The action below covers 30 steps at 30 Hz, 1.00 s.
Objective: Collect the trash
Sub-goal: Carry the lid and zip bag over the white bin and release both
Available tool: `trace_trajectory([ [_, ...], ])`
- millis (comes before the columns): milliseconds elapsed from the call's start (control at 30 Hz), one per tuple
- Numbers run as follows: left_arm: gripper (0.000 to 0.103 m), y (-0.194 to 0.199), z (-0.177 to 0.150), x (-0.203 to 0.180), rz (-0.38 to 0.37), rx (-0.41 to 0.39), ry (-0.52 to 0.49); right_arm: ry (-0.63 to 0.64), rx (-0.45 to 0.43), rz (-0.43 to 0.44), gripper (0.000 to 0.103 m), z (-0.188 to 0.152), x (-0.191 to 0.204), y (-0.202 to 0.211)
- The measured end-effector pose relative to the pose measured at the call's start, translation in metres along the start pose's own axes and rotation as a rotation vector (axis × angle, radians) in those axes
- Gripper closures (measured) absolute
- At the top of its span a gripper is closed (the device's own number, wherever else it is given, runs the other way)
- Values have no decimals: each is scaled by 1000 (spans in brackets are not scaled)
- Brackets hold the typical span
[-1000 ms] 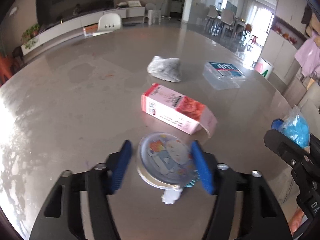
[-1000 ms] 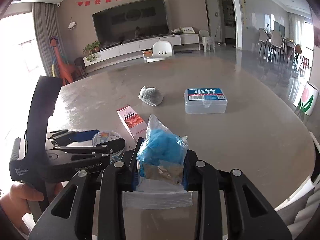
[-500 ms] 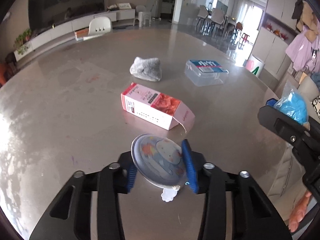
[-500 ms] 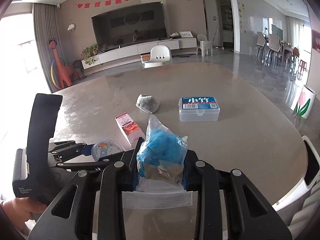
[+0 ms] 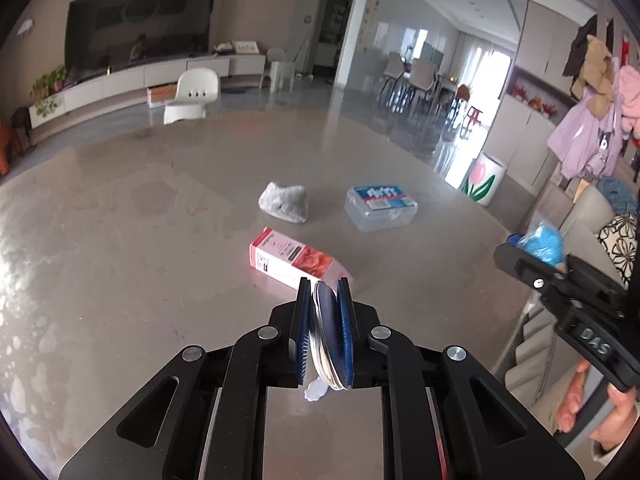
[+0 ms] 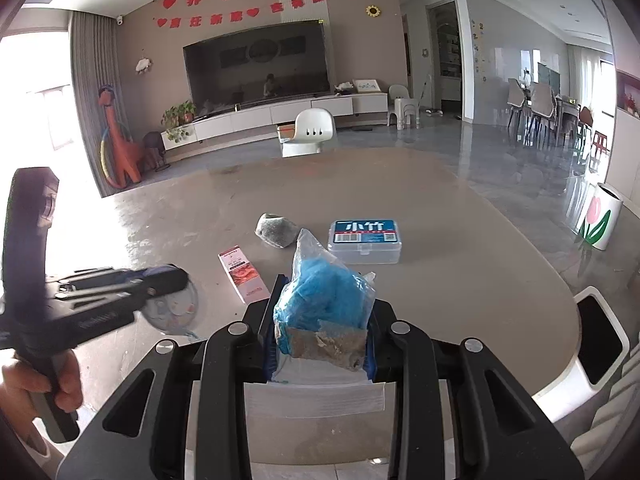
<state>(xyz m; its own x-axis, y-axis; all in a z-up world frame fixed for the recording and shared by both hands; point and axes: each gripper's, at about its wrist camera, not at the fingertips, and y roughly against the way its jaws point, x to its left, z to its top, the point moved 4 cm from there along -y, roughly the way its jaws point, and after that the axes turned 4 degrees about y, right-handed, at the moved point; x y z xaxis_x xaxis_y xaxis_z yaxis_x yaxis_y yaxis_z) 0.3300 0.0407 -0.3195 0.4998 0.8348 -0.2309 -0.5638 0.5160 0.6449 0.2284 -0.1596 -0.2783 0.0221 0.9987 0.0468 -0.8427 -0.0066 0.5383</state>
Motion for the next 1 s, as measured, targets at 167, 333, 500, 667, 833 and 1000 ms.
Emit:
trace_trajectory([
  [167, 91, 18, 4, -3, -9, -33, 14, 8, -6, 6, 70, 0, -1, 5],
  [333, 91, 36, 10, -28, -1, -67, -11, 32, -38, 13, 70, 8, -10, 20],
  [500, 91, 29, 7, -63, -18, -44, -6, 30, -66, -5, 70, 12, -41, 41],
  [667, 91, 17, 16, -130, -85, -36, -39, 12, -98, -65, 70, 8, -101, 67],
  [833, 91, -11, 32, -216, -162, -33, -86, -13, -105, -163, 71, -7, -179, 81],
  [1000, 91, -60, 42, -315, -240, -5, -162, -36, -110, -257, 71, -26, -263, 93],
])
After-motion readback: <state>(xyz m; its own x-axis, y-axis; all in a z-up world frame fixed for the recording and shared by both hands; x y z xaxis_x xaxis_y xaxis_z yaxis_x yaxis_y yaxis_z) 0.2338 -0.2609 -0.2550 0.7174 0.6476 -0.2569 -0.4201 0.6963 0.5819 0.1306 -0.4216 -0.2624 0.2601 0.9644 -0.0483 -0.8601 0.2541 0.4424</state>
